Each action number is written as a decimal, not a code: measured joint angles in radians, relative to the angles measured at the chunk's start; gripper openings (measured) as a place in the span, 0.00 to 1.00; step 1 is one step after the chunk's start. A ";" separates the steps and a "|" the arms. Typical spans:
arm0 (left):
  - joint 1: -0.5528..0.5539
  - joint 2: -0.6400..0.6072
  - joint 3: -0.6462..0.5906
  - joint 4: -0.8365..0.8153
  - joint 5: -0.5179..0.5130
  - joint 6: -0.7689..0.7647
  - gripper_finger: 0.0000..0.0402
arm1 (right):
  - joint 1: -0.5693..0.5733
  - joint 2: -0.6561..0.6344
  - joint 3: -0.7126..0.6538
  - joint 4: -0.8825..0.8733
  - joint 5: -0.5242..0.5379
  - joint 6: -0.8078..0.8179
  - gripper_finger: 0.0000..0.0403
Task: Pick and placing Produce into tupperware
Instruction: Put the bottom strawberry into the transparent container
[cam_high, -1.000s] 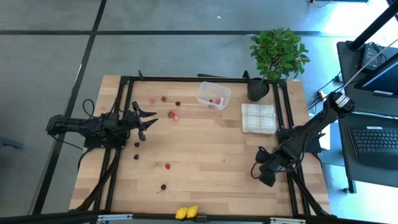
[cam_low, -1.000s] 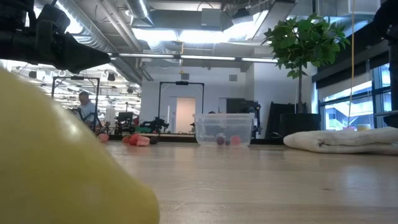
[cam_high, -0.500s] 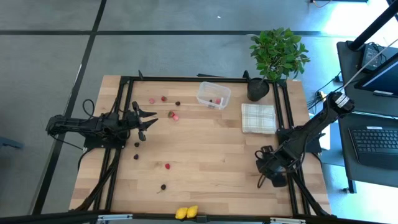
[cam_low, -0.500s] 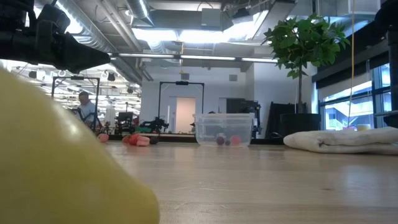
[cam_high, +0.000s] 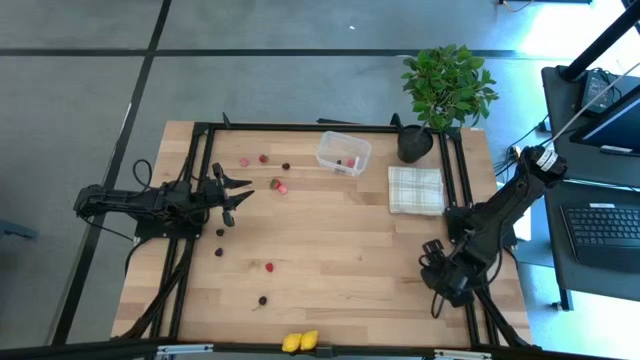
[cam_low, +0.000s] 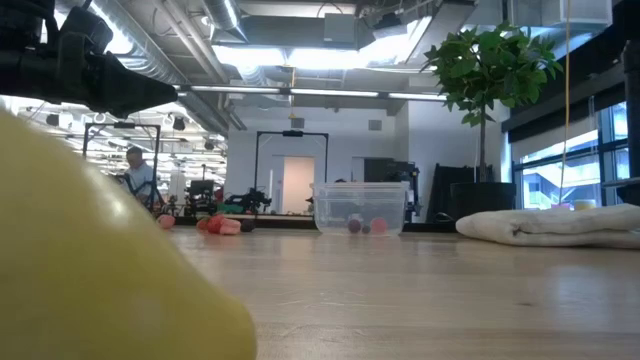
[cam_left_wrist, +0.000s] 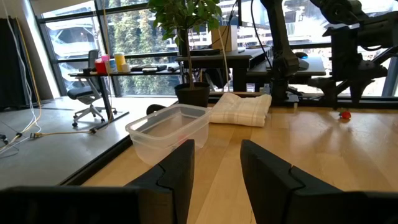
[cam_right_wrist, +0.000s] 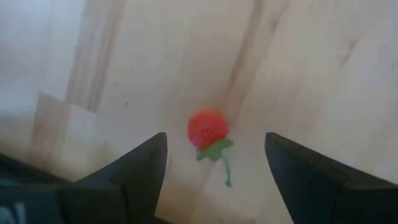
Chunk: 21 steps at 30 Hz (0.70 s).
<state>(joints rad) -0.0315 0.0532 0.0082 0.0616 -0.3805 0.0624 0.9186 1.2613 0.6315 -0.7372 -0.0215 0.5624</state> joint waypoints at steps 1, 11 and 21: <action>0.000 0.000 0.000 0.000 0.000 0.000 0.31 | 0.004 0.000 0.000 0.000 0.011 0.009 0.67; 0.000 0.000 0.000 0.000 0.000 0.000 0.31 | 0.026 0.087 0.000 0.051 0.027 0.036 0.59; 0.000 0.000 0.000 0.000 0.000 0.000 0.31 | 0.028 0.170 0.002 0.051 -0.006 0.040 0.56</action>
<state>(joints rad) -0.0315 0.0532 0.0082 0.0616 -0.3805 0.0624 0.9470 1.4311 0.6338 -0.6857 -0.0277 0.6029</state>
